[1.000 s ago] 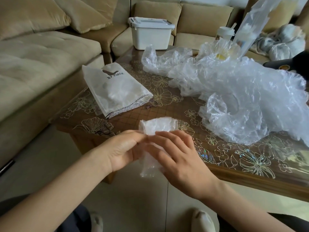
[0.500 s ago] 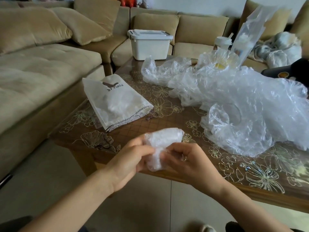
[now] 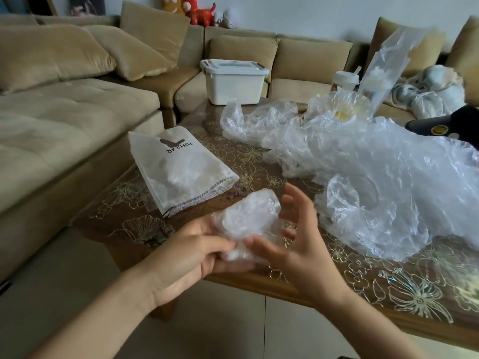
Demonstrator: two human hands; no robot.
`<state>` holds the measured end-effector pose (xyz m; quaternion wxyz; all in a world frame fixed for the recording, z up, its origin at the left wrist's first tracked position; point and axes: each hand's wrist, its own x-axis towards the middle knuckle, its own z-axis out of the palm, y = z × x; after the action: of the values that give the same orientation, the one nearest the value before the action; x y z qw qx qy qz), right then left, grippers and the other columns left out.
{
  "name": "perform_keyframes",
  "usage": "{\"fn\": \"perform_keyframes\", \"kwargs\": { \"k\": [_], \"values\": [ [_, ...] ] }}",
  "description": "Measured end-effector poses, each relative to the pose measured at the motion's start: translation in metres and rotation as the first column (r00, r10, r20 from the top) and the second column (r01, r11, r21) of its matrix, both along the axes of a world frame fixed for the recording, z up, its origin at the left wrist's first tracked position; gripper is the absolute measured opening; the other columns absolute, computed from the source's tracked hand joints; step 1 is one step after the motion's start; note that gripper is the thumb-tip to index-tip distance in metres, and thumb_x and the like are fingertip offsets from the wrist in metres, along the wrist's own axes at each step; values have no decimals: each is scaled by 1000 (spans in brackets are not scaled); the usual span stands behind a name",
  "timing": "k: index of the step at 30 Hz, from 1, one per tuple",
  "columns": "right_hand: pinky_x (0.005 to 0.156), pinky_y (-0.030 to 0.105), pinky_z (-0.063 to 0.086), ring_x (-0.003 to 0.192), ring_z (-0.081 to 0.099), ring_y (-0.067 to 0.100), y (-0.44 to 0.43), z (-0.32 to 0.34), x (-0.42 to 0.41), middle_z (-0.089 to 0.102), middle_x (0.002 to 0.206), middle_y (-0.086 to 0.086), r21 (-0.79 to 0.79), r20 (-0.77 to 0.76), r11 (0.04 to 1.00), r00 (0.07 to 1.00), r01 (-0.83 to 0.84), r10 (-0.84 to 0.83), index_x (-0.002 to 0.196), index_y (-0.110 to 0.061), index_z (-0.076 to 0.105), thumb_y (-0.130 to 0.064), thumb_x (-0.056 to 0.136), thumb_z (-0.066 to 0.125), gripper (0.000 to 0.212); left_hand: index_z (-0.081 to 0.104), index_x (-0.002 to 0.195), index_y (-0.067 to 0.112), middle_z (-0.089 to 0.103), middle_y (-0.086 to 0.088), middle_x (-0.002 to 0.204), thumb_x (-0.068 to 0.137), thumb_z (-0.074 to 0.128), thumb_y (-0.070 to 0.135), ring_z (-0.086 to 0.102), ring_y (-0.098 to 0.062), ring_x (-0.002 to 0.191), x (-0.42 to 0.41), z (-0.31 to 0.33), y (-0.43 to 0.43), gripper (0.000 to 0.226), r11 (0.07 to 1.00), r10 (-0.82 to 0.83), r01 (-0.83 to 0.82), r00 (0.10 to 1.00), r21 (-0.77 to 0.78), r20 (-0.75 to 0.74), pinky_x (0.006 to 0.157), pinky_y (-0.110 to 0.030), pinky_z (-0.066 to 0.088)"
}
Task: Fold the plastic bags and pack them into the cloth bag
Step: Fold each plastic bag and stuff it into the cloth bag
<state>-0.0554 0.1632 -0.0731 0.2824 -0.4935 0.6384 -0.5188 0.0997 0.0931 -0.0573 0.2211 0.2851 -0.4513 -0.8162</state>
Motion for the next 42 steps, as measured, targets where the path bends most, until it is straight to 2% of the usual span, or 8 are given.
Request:
{"fn": "perform_keyframes", "kwargs": {
  "k": [3,10,16,21,25,29,35,42],
  "values": [
    [76,26,55,97,67,24,-3,10,-7,65,116,14,112,573,938,792,-327,208,121,-9,56,-11,69,76,56,57,115,-2,51,-35,125,82,45,-15,50,-38,101,3,4,-2,37,997,-3,4,1000,80,-11,58,-32,58],
    [51,25,51,64,66,19,-9,18,6,67,86,16,86,773,915,605,-394,188,101,0,64,5,70,55,32,59,109,3,68,-29,96,88,39,-10,70,-36,71,11,9,-3,32,991,-70,74,997,113,-41,57,-28,59],
    [80,41,50,91,60,28,-21,13,15,64,91,8,108,869,967,494,-231,21,43,-11,52,16,77,32,48,61,101,-3,68,-29,87,90,32,-15,69,-36,63,15,5,-3,32,984,82,-72,995,163,-61,52,-27,58],
    [76,36,43,88,54,27,-33,16,8,69,84,7,73,760,983,648,-169,55,58,-11,63,5,67,37,31,70,72,-3,70,-24,79,88,30,-20,68,-38,61,30,3,-15,46,975,222,-222,975,22,-3,48,-27,57],
    [85,38,51,98,65,21,-36,19,14,68,104,5,154,342,941,910,-301,235,107,-19,63,-33,89,57,23,72,58,3,73,-15,83,88,32,-21,70,-35,68,34,-2,-16,56,967,213,-195,972,-164,102,51,-26,56],
    [91,31,51,104,63,16,-42,19,20,65,114,3,342,129,807,874,-482,468,116,-21,60,-36,71,74,50,76,59,11,73,-9,78,86,28,-23,70,-25,66,39,-6,-17,64,943,219,-165,961,-288,168,50,-25,55],
    [65,20,52,79,62,12,-57,19,18,65,99,7,350,263,818,887,-455,381,114,-10,61,-3,74,74,42,78,66,20,66,4,111,86,33,-19,70,-27,82,39,-11,-32,63,868,240,-83,933,-489,267,51,-28,55],
    [59,21,51,67,62,15,-71,9,9,68,85,9,307,209,914,956,-265,206,94,-10,66,2,72,74,26,70,94,16,66,11,96,87,47,-9,68,-6,81,45,0,-54,34,789,338,-61,874,-612,349,73,-28,58]
  ]
}}
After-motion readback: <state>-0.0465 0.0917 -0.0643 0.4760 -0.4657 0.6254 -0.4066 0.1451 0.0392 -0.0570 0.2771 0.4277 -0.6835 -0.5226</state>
